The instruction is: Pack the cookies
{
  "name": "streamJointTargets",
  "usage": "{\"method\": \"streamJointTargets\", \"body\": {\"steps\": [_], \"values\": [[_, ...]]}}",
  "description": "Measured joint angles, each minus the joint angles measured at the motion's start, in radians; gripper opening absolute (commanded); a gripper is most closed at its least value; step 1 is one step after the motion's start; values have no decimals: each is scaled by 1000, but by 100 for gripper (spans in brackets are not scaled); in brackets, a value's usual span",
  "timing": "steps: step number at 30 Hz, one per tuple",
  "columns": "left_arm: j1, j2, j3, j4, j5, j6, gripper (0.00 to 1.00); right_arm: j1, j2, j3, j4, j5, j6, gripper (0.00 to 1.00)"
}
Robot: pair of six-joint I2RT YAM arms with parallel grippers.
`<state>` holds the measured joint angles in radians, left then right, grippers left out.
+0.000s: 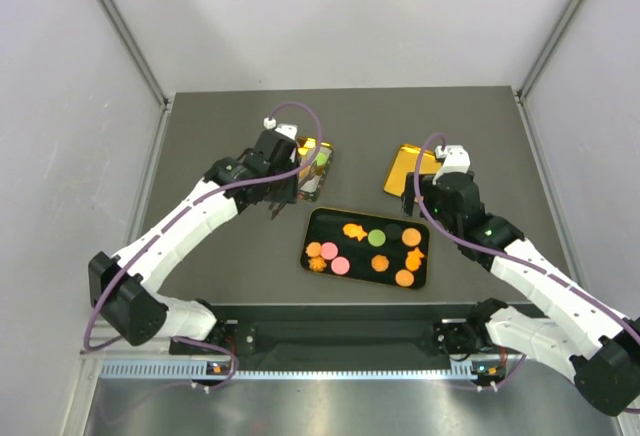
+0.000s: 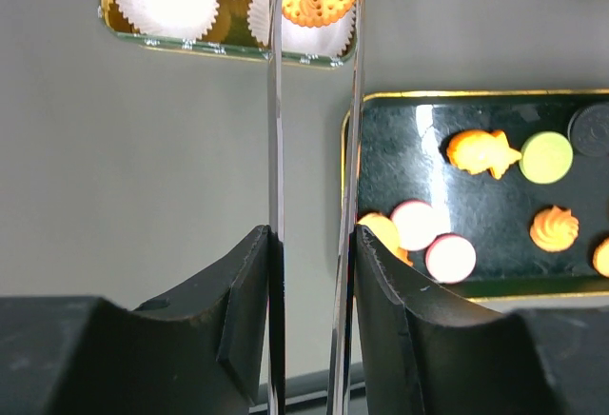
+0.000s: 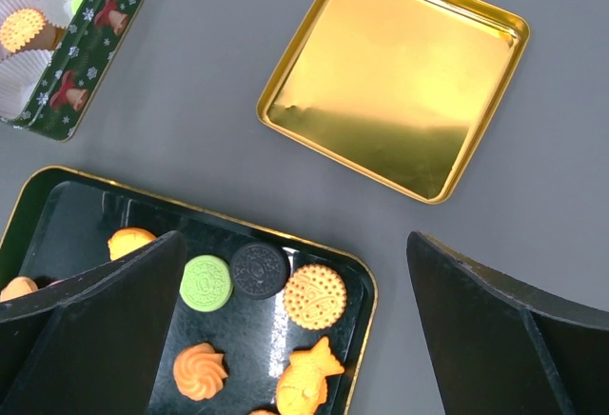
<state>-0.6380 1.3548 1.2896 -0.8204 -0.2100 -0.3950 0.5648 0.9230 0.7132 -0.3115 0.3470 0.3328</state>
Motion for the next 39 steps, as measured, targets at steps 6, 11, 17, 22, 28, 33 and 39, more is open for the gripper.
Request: {"method": "streamJointTargets", "body": {"steps": [6, 11, 17, 22, 28, 33, 39], "values": [[25, 38, -9, 43, 9, 10, 35, 0, 0, 0, -6, 0, 0, 100], [35, 55, -37, 65, 13, 14, 36, 0, 0, 0, -11, -1, 0, 100], [37, 57, -62, 67, 21, 19, 40, 0, 0, 0, -11, -4, 0, 100], [41, 57, -75, 73, 30, 24, 44, 0, 0, 0, -11, -4, 0, 100], [44, 57, -82, 87, 35, 27, 51, 0, 0, 0, -11, -4, 0, 100], [47, 57, -84, 98, 37, 28, 51, 0, 0, 0, -11, -4, 0, 100], [48, 57, -84, 99, 38, 29, 50, 0, 0, 0, -11, -4, 0, 100]]}}
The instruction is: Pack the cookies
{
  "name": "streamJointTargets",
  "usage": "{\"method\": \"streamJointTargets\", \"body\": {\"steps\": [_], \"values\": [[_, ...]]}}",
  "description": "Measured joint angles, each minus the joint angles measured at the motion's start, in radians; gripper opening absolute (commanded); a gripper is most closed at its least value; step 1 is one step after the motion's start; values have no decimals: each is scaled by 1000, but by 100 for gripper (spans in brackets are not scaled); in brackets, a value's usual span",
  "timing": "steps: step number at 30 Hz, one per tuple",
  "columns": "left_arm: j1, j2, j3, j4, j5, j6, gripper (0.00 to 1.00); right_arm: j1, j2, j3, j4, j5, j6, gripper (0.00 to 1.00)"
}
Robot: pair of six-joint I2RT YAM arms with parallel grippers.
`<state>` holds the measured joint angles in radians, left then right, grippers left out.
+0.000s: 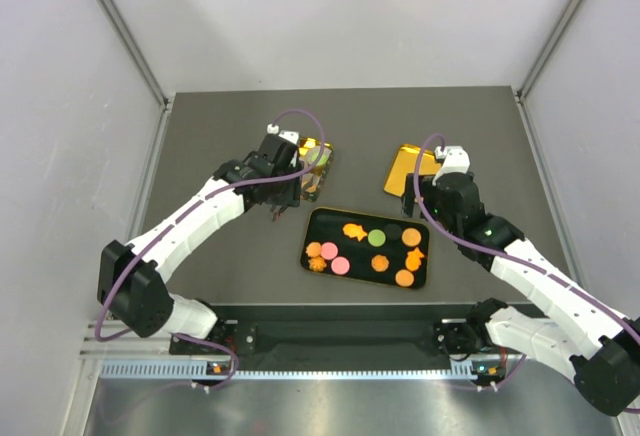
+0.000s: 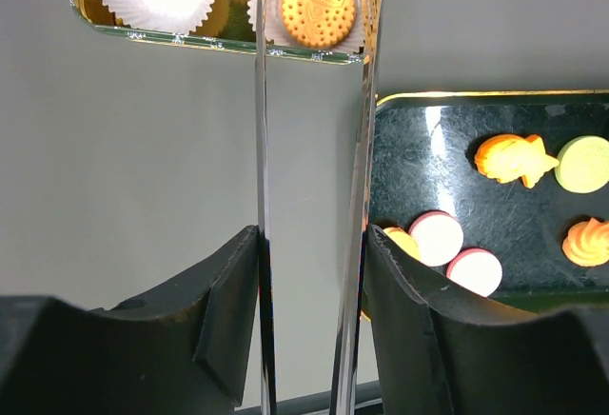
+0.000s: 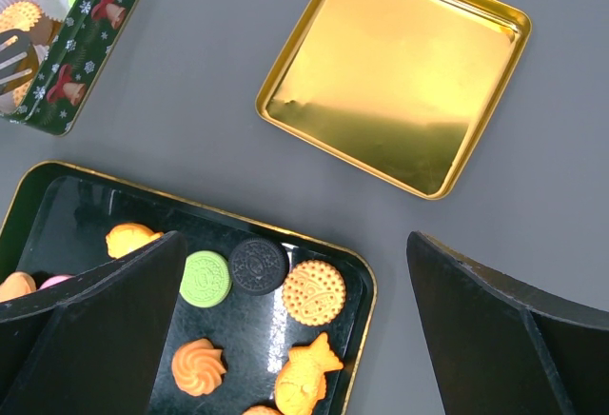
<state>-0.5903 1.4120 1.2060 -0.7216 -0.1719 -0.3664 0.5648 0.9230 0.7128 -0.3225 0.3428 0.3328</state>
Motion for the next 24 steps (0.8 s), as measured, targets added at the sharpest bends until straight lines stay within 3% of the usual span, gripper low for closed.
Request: {"method": "streamJointTargets", "body": {"steps": [12, 24], "values": [[-35, -37, 69, -54, 63, 2, 48, 0, 0, 0, 0, 1, 0, 100], [-449, -68, 93, -100, 41, -86, 47, -10, 15, 0, -1, 13, 2, 100]]}}
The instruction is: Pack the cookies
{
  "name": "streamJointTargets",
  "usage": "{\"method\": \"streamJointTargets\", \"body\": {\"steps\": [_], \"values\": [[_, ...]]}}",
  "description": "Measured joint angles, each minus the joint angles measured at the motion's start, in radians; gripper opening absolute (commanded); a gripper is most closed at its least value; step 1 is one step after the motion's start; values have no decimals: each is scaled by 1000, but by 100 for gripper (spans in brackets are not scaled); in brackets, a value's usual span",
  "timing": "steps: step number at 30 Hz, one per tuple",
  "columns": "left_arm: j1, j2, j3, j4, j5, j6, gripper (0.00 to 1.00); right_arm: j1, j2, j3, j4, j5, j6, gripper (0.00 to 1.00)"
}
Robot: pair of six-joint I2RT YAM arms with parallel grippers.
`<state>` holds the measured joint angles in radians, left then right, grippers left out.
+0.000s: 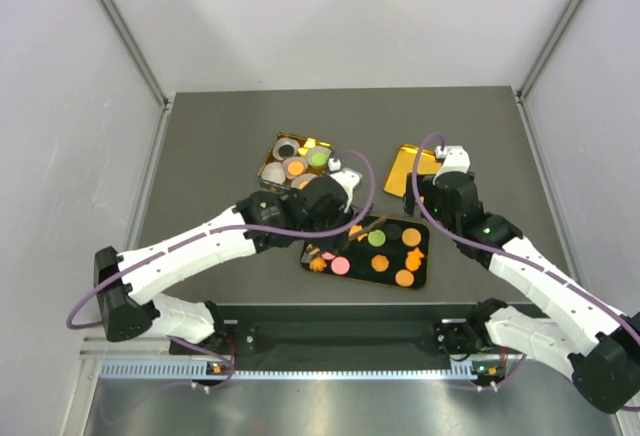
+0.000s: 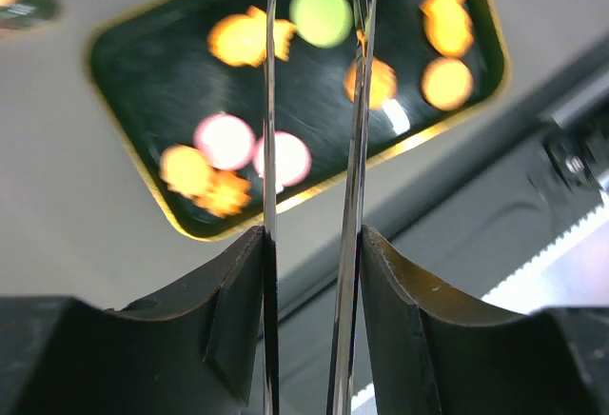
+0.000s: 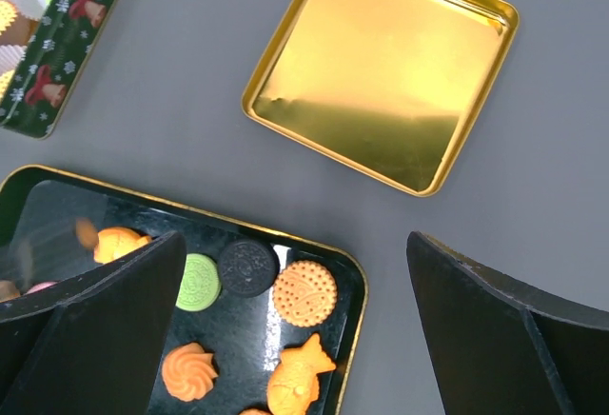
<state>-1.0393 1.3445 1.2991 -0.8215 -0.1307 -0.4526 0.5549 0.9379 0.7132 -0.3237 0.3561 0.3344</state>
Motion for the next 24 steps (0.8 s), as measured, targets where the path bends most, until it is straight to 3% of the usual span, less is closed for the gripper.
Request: {"method": "streamJointTargets", "body": {"steps": [8, 24], "values": [[-160, 30, -24, -3, -16, -69, 49, -3, 6, 0, -7, 9, 1, 100], [-220, 117, -47, -3, -32, -100, 52, -3, 6, 0, -7, 10, 1, 100]]}}
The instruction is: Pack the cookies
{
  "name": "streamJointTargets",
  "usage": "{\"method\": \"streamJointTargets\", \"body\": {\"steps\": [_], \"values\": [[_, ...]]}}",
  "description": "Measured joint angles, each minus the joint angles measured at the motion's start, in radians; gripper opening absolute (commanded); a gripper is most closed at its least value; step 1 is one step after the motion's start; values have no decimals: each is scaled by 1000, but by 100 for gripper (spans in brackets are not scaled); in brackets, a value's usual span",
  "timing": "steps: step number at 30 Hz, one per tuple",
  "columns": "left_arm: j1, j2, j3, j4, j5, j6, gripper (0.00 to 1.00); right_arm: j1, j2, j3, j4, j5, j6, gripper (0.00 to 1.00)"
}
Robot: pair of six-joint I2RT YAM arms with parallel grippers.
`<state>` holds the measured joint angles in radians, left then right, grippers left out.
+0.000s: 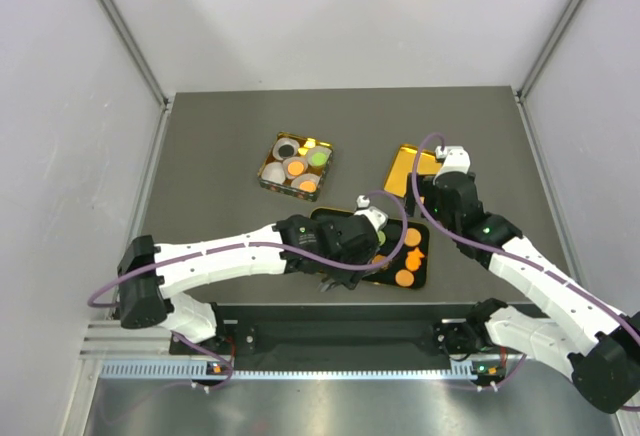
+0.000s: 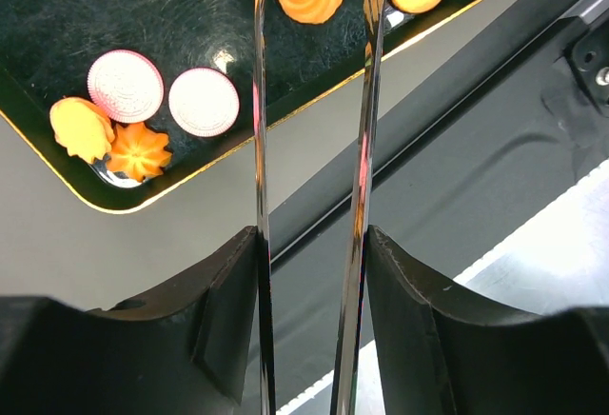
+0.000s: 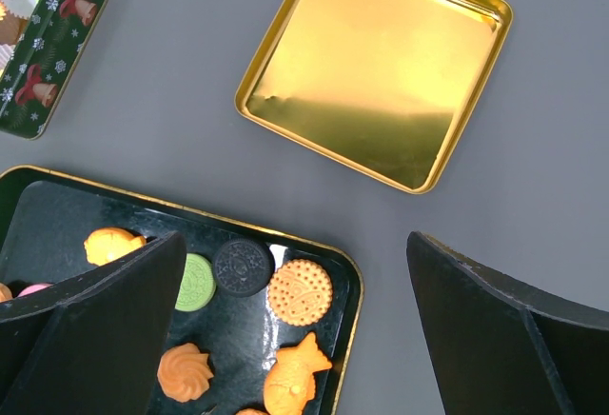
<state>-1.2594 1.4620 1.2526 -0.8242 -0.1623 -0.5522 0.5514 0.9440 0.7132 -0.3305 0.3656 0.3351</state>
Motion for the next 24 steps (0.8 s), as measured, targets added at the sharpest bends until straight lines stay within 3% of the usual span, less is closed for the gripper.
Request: {"method": "streamJointTargets", "body": {"steps": [24], "values": [[-3, 42, -5, 1, -9, 2, 52, 0, 0, 0, 0, -1, 0, 100]]}}
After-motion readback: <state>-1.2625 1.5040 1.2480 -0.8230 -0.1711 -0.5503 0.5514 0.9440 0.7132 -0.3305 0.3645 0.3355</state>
